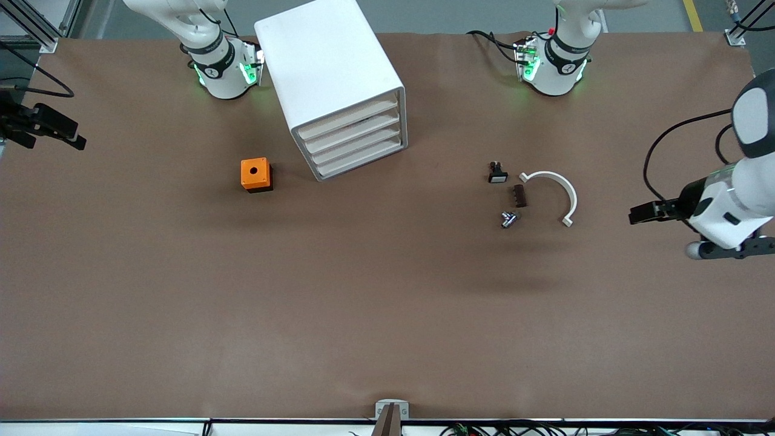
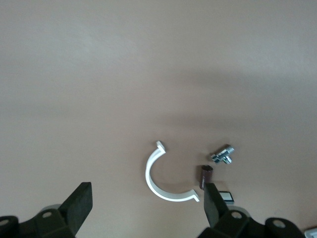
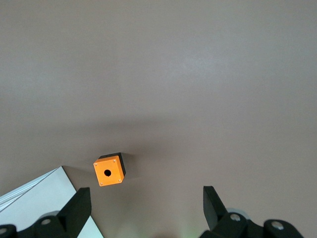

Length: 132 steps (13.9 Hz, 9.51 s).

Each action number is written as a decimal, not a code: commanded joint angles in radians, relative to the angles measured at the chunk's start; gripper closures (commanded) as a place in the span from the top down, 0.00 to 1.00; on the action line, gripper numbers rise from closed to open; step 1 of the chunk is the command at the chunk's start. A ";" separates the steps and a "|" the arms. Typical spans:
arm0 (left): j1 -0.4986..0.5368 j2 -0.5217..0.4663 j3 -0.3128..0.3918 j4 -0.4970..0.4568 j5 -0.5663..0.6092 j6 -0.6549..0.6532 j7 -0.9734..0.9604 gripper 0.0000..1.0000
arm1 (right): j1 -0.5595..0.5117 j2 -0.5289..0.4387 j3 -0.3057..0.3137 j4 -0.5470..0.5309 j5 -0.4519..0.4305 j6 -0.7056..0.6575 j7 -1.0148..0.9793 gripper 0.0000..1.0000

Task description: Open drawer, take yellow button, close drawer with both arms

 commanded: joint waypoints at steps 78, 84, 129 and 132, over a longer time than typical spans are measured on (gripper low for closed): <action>-0.237 0.577 -0.241 0.111 -0.994 -0.350 -2.254 0.13 | 0.680 0.252 0.017 0.021 0.073 0.235 1.352 1.00; -0.226 0.577 -0.241 0.111 -1.006 -0.338 -2.218 0.85 | 0.867 0.335 0.014 -0.014 0.044 0.365 1.662 1.00; -0.574 0.390 -0.221 0.317 0.049 0.141 -1.134 1.00 | 0.067 0.703 0.006 -0.197 0.036 0.913 0.100 0.08; -0.608 0.403 -0.220 0.315 0.057 0.141 -1.149 1.00 | 0.070 0.702 0.006 -0.192 0.038 0.907 0.106 1.00</action>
